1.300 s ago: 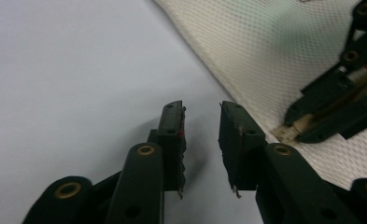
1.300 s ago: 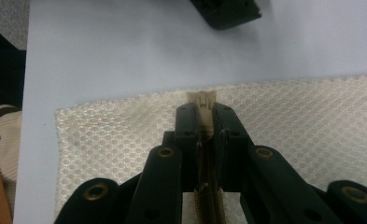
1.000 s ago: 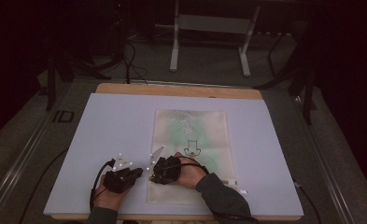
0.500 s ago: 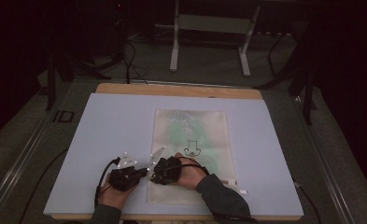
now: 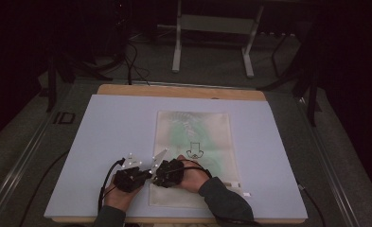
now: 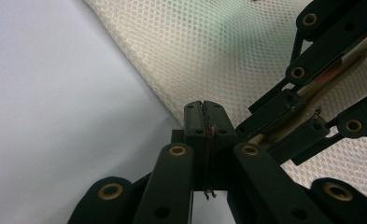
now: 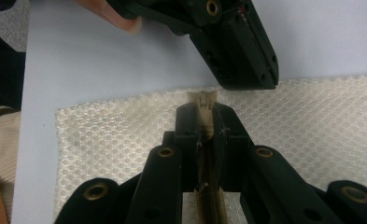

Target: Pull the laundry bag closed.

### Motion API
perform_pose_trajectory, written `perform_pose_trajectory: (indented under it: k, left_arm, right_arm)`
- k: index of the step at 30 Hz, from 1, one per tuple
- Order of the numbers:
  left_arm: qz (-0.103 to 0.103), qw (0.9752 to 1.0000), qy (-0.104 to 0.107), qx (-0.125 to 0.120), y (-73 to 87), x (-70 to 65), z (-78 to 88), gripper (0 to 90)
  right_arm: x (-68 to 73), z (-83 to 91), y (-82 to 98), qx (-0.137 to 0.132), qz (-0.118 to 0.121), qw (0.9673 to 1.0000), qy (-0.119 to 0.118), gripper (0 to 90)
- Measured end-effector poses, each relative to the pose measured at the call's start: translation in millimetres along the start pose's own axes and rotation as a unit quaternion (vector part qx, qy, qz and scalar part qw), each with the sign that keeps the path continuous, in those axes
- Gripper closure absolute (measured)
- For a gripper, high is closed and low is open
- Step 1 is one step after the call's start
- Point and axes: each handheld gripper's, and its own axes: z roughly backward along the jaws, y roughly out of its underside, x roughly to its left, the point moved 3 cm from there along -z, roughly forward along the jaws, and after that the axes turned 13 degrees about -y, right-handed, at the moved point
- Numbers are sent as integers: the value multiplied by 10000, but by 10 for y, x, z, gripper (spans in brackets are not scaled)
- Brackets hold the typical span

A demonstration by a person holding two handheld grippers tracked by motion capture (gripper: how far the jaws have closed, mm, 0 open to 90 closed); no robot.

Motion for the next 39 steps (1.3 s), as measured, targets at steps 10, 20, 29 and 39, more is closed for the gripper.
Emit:
perform_pose_trajectory:
  k: [10, 20, 29, 39]
  left_arm:
    - [-66, 10000, -6, 29, -23, -39, -61, 883]
    - [-170, 9996, -197, 118, -16, -66, -72, 896]
    - [-222, 9993, -267, 150, -21, -79, -75, 899]
    - [-253, 9991, -318, 143, -21, -90, -75, 899]
  right_arm:
    - [-5, -3, -2, 7, 46, 10000, 12, 819]
    - [3, 2, -2, 54, 13, 10000, -16, 821]
    - [10, 30, 24, 128, 37, 9999, 33, 823]
    - [-4, 105, 125, 178, 13, 9998, 14, 824]
